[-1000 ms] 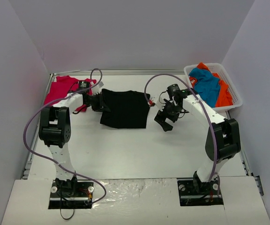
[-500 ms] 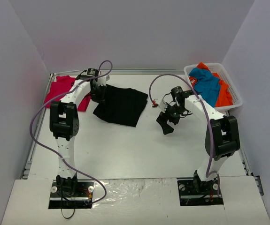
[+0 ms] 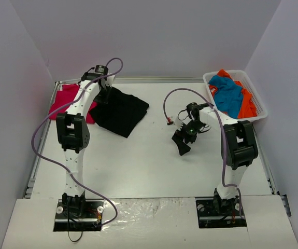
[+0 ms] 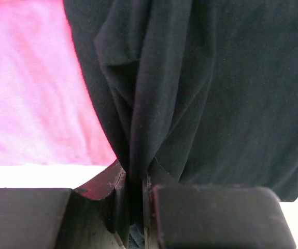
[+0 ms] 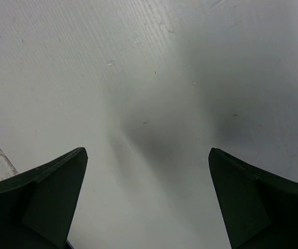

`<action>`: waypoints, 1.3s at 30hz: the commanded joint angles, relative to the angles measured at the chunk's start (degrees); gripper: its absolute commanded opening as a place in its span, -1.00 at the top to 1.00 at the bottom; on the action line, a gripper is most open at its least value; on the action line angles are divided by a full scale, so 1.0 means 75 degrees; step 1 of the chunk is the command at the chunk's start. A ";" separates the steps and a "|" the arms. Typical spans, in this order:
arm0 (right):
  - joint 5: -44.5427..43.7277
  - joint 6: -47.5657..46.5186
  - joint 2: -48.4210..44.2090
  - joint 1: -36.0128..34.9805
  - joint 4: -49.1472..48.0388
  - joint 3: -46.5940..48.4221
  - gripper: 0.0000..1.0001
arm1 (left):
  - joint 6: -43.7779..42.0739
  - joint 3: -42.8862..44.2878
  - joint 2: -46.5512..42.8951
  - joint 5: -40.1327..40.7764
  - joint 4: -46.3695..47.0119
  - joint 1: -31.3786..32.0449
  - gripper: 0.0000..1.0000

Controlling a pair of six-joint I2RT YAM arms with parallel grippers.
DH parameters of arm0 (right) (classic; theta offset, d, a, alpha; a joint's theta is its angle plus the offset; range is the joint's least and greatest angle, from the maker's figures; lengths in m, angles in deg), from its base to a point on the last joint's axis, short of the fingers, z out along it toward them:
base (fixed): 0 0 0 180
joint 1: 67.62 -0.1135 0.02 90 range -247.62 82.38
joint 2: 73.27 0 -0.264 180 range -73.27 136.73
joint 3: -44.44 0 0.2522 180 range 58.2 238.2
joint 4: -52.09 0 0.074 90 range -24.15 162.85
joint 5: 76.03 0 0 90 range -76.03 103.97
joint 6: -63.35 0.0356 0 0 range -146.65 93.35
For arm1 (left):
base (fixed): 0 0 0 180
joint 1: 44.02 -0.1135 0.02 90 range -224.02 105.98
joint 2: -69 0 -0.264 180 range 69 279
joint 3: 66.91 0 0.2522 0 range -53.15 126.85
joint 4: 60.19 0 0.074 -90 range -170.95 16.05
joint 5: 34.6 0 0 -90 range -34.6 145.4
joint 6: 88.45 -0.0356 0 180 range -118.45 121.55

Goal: Fold and stack the t-shirts
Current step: Put the neatly folded tshirt into the corner of the board with the left arm

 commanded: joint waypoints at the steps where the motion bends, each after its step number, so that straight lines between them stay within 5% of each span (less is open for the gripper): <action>1: 0.0207 -0.0103 0.0038 0.0017 0.0283 -0.0077 -1.00 | -0.0121 0.0612 -0.0128 0.0802 -0.0433 -0.0088 0.95; 24: -0.0062 -0.0068 0.0319 -0.0030 0.0224 -0.0229 -1.00 | -0.0543 0.3050 0.0153 0.2127 -0.1089 -0.0404 0.95; 39: -0.0285 -0.0021 0.0695 -0.0053 0.0213 -0.0253 -1.00 | -0.0497 0.3250 0.0072 0.1975 -0.1089 -0.0745 0.95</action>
